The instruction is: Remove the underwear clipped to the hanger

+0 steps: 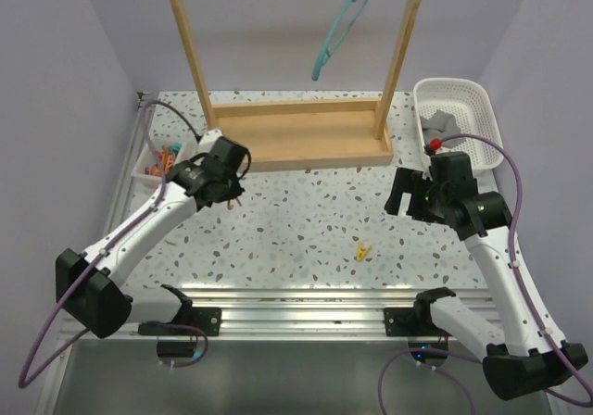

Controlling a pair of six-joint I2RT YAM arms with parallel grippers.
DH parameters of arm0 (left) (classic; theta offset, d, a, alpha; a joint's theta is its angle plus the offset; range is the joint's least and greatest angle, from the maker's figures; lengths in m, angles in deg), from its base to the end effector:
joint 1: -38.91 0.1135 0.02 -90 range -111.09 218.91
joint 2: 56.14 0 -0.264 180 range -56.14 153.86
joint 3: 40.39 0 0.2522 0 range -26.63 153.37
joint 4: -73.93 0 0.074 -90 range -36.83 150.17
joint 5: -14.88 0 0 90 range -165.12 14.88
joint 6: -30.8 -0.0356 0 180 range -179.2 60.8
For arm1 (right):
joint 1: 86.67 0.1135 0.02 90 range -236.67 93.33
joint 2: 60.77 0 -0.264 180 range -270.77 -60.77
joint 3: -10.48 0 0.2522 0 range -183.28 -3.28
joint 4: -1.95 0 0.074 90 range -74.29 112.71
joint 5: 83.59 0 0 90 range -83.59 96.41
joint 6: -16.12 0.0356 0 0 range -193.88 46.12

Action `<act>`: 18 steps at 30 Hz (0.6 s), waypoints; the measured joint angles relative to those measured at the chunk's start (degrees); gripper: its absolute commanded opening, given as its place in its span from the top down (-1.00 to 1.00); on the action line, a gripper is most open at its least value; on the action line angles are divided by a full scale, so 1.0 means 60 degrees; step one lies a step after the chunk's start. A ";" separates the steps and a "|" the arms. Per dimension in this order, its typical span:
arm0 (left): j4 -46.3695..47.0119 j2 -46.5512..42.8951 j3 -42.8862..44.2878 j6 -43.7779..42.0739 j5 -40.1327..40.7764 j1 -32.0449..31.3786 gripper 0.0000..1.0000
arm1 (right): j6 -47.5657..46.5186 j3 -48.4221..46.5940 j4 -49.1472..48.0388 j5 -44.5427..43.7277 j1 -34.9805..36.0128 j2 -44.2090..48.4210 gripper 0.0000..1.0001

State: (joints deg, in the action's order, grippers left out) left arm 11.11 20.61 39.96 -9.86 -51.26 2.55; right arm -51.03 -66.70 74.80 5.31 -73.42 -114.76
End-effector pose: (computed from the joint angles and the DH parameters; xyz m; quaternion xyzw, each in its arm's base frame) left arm 0.2225 -0.1459 0.2948 -0.1611 0.9311 -0.0305 0.3259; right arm 0.1632 0.0377 0.3428 0.0818 0.9351 0.0983 0.3306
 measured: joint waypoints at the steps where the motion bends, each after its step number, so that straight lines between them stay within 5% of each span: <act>1: -0.0025 -0.0270 -0.0015 -0.0219 0.0040 0.0517 0.85 | 0.0000 0.0000 -0.0004 0.0076 0.0000 0.0000 -0.97; 9: 0.0102 -0.0204 0.0248 -0.2120 -0.0022 0.4488 0.88 | -0.0033 0.0131 -0.0113 0.0375 0.0106 -0.0007 -0.97; 18: 0.0594 0.2914 0.3920 -0.3348 -0.0517 0.7118 0.88 | -0.0157 0.0306 -0.0215 0.0685 0.0229 -0.0193 -0.97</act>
State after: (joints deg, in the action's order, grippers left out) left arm 14.67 38.09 63.48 -29.95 -54.37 45.26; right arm -51.97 -64.86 73.51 9.42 -72.04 -115.92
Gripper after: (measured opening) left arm 0.247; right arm 0.985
